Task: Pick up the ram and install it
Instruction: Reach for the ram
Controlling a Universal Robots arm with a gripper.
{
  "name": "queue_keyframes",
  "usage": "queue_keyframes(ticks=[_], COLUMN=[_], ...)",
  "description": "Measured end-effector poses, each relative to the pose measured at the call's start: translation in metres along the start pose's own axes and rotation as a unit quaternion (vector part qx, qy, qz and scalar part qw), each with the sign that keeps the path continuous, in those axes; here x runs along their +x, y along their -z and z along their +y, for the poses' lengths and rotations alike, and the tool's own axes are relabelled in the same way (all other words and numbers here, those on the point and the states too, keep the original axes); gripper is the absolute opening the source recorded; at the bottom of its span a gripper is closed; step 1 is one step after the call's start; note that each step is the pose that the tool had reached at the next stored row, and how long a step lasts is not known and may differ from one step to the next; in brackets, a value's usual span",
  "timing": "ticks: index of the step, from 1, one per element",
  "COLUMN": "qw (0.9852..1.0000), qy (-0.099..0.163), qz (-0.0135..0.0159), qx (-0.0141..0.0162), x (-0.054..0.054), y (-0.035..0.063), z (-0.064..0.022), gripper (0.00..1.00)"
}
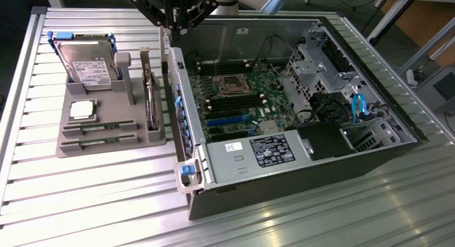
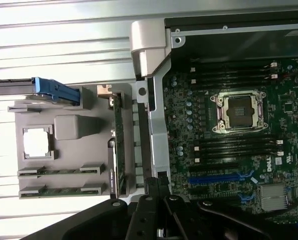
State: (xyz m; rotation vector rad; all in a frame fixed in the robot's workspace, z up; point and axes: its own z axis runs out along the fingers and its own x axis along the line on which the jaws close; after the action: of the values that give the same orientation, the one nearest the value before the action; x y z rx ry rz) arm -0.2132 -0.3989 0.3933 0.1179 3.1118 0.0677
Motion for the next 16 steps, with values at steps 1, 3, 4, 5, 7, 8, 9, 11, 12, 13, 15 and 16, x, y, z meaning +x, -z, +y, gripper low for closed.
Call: queue_keyframes(ticks=[1, 3, 4, 5, 7, 8, 9, 11, 12, 13, 15, 16], qw=[1.0000, 1.0000, 1.0000, 1.0000, 1.0000, 1.0000, 1.0000, 1.0000, 1.0000, 1.0000, 1.0000, 1.0000], qy=[0.000, 0.000, 0.000, 0.000, 0.000, 0.000, 0.000, 0.000, 0.000, 0.000, 0.000, 0.000], qz=[0.0000, 0.0000, 0.0000, 0.0000, 0.0000, 0.0000, 0.0000, -0.0001, 0.0000, 0.0000, 0.0000, 0.0000], qx=[0.0000, 0.0000, 0.0000, 0.0000, 0.0000, 0.0000, 0.0000, 0.0000, 0.0000, 0.0000, 0.0000, 0.0000], x=[0.002, 0.004, 0.005, 0.007, 0.009, 0.010, 0.010, 0.012, 0.013, 0.014, 0.016, 0.017], y=[0.0001, 0.0001, 0.0001, 0.0002, 0.0002, 0.0003, 0.0003, 0.0003, 0.0004, 0.0004, 0.0005, 0.0005], z=[-0.0001, -0.0003, -0.0004, -0.0005, -0.0007, -0.0007, -0.0008, -0.0009, -0.0010, -0.0010, -0.0012, -0.0013], gripper=[0.10, 0.10, 0.10, 0.10, 0.10, 0.10, 0.10, 0.10, 0.10, 0.10, 0.10, 0.10])
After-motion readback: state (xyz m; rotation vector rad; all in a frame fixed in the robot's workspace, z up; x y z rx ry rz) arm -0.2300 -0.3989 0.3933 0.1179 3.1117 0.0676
